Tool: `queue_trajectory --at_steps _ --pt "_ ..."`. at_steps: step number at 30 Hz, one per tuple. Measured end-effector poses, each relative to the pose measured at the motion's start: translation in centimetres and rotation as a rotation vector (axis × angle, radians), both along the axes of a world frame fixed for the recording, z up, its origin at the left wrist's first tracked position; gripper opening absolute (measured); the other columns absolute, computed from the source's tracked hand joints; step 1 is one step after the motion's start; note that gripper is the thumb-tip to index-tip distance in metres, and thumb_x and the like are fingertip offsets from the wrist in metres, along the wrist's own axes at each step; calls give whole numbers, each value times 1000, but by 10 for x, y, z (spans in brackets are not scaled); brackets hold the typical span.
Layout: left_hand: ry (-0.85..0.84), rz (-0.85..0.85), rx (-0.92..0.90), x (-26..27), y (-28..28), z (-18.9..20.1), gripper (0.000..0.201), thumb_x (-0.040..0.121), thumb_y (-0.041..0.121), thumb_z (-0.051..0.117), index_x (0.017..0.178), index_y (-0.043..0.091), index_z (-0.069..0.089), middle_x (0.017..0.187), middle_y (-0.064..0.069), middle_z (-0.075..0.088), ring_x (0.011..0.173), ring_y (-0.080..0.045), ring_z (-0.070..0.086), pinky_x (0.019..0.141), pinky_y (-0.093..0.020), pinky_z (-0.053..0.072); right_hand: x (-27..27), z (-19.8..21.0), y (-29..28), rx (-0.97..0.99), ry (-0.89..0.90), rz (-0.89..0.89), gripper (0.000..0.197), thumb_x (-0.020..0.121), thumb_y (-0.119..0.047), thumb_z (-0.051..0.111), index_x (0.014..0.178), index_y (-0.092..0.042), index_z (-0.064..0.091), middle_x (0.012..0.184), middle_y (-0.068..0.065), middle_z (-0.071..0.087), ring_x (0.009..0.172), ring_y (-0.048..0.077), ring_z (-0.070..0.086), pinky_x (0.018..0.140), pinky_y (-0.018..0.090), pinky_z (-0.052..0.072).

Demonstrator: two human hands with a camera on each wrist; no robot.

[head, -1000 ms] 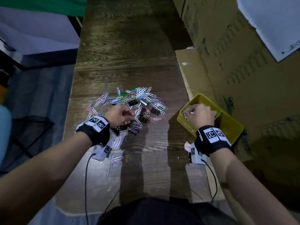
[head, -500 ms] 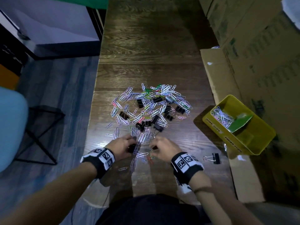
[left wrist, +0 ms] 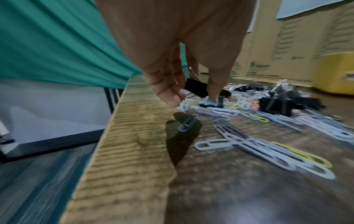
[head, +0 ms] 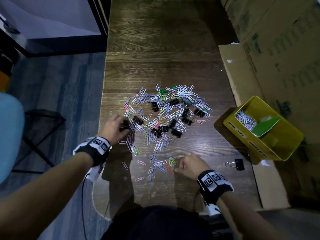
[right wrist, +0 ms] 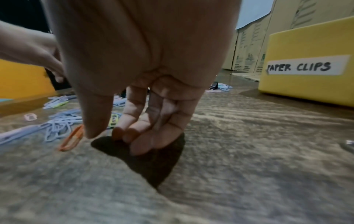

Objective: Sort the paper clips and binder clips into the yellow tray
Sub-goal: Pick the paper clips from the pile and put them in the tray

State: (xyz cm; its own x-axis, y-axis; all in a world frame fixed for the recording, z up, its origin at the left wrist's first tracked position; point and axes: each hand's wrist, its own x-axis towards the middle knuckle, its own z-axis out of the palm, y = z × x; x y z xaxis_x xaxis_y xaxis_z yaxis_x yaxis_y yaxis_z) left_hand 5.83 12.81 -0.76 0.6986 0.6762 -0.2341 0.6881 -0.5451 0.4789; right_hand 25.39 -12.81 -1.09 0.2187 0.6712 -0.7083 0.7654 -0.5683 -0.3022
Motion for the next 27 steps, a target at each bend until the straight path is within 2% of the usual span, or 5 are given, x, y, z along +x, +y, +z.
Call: queue_trajectory --at_steps 5,9,13,16,27 --pt "97 54 6 12 29 -4 48 82 14 67 126 16 50 126 -8 49 107 -29 55 91 -39 47 -24 3 23 141 37 -5 22 88 -37 62 85 -17 71 86 3 71 79 17 65 68 24 49" --pt "94 54 6 17 36 -8 49 83 9 64 128 16 48 136 -10 43 118 -31 49 100 -43 43 -31 4 35 274 39 -33 15 89 -29 59 99 -21 66 108 3 64 91 21 64 78 30 52" --pt "-19 121 170 11 13 -13 33 80 7 61 113 8 55 121 -17 46 103 -34 52 87 -49 49 -20 7 42 373 -35 -77 37 94 -23 52 130 -17 51 130 5 49 110 25 55 93 36 47" --pt "82 130 242 8 -15 -22 44 78 8 60 121 9 49 128 -22 41 105 -37 46 83 -50 48 -19 -1 45 348 -47 50 56 92 -23 53 145 -18 32 134 6 40 121 24 42 97 36 44" --pt "146 -104 124 3 -101 -43 46 92 27 39 134 11 39 141 -18 40 131 -37 32 108 -52 28 -38 -8 31 331 -108 179 60 91 -25 53 146 -19 29 146 3 25 133 24 26 109 48 33"
